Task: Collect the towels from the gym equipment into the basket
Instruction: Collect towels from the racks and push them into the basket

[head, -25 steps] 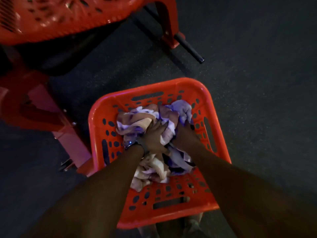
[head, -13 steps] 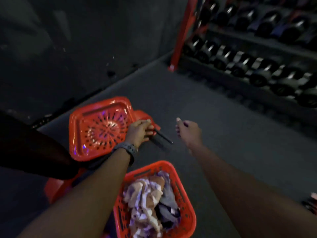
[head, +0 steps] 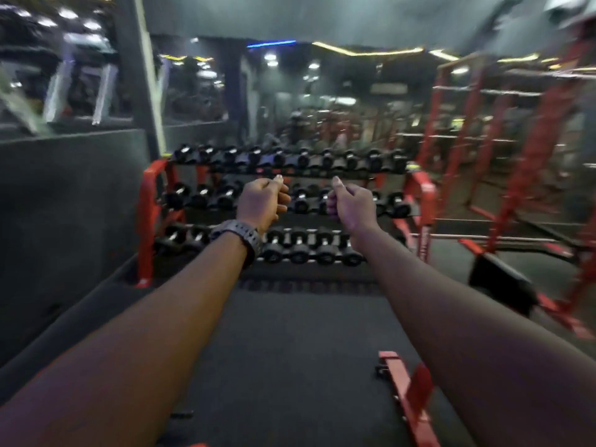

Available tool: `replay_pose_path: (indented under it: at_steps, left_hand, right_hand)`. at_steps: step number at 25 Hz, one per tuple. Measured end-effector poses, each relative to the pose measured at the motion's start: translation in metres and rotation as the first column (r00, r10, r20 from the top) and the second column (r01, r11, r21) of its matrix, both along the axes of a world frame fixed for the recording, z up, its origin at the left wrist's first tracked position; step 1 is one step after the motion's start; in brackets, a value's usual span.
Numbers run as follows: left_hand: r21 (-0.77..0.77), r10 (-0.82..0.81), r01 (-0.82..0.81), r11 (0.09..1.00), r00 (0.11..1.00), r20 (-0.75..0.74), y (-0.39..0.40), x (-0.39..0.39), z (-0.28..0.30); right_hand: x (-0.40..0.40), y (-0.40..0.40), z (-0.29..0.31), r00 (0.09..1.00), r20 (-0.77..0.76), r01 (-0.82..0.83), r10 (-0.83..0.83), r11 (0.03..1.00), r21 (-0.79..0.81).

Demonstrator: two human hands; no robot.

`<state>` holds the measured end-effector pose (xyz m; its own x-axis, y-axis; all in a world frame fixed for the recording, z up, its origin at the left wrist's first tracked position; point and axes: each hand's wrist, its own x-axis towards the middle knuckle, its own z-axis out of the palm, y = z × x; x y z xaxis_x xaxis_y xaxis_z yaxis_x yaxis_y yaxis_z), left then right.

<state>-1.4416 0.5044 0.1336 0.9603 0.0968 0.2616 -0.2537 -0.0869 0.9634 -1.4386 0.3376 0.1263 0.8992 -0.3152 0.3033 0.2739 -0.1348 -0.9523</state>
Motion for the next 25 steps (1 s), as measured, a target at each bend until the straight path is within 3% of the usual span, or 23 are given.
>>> replay_pose_path:
  at_steps: [5,10,13,16,21,25]
  left_hand:
    - [-0.035,-0.333,0.341,0.939,0.933,0.138,-0.192,-0.071,0.059]
    - [-0.102,-0.693,0.703,0.704,0.711,0.121,-0.395,-0.216,0.062]
    - [-0.11,-0.864,0.869,0.483,0.493,0.103,-0.492,-0.333,0.054]
    - [-0.111,-0.961,0.961,0.252,0.262,0.084,-0.559,-0.452,0.048]
    - [-0.119,-0.996,0.99,-0.069,-0.062,0.062,-0.602,-0.597,0.025]
    - [-0.07,-0.962,0.961,-0.268,-0.263,0.068,-0.615,-0.683,0.015]
  right_hand:
    - [-0.127,-0.187,0.047,0.94,0.102,0.331,-0.326,0.942,-0.044]
    - [-0.323,-0.37,0.042,0.702,0.101,0.711,-0.705,0.701,-0.058]
    - [-0.48,-0.437,0.03,0.477,0.077,0.879,-0.875,0.475,-0.051]
    - [-0.644,-0.47,0.013,0.133,0.05,0.991,-0.99,0.132,-0.029]
    - [-0.833,-0.439,-0.024,-0.276,-0.044,0.961,-0.96,-0.277,0.011]
    - [-0.919,-0.39,-0.036,-0.526,-0.06,0.85,-0.848,-0.527,0.005]
